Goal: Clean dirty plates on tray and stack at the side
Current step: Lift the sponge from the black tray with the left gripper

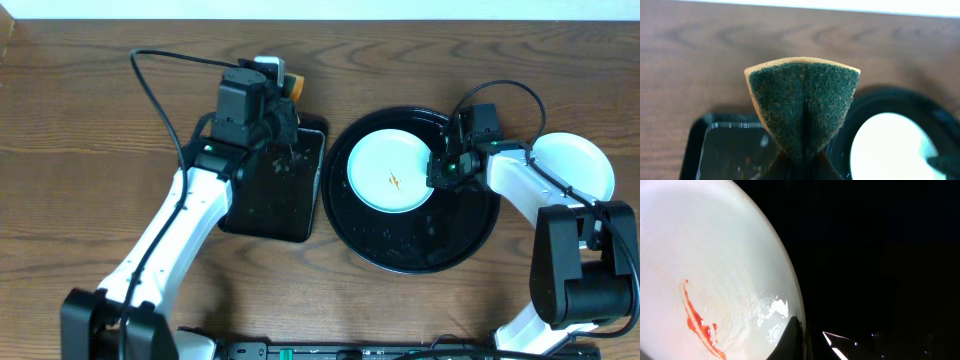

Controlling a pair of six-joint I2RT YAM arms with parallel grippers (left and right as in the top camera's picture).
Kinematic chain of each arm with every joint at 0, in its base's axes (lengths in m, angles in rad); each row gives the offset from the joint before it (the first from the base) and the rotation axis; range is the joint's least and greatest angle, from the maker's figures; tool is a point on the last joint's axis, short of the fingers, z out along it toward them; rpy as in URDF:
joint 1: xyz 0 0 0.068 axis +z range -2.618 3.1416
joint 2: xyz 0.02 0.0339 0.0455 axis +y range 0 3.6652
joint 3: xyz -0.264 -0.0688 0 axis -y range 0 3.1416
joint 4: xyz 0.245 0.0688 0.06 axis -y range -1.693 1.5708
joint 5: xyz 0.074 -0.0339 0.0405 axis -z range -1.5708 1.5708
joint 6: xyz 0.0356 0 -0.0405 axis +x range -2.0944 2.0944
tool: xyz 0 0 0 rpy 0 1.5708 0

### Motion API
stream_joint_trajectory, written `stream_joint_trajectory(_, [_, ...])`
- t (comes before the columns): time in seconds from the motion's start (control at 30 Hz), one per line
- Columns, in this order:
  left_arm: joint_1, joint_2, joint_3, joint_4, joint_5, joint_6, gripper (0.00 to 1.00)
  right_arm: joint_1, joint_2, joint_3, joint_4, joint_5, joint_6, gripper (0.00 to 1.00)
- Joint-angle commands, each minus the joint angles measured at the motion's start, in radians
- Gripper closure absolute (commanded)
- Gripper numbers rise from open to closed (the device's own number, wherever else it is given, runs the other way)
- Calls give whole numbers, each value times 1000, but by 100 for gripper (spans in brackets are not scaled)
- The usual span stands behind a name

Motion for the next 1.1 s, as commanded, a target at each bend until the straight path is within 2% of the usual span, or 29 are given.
stream_joint_trajectory(0.0, [2, 80, -4, -34, -5, -31, 92, -1, 21, -27, -29, 103, -33, 99])
stream_joint_trajectory(0.17, [2, 198, -4, -96, 2, -94, 92, -1, 21, -27, -29, 103, -33, 99])
stream_joint_trajectory(0.37, [2, 288, -4, -113, 101, -109, 92, -1, 21, -27, -30, 103, -33, 99])
stream_joint_trajectory(0.8, [-95, 320, -4, -133, 99, -135, 92, -1, 21, -27, -31, 103, -33, 99])
stream_joint_trajectory(1.07, [-109, 354, -4, -80, 100, -143, 92, -1, 21, -27, -35, 103, -33, 99])
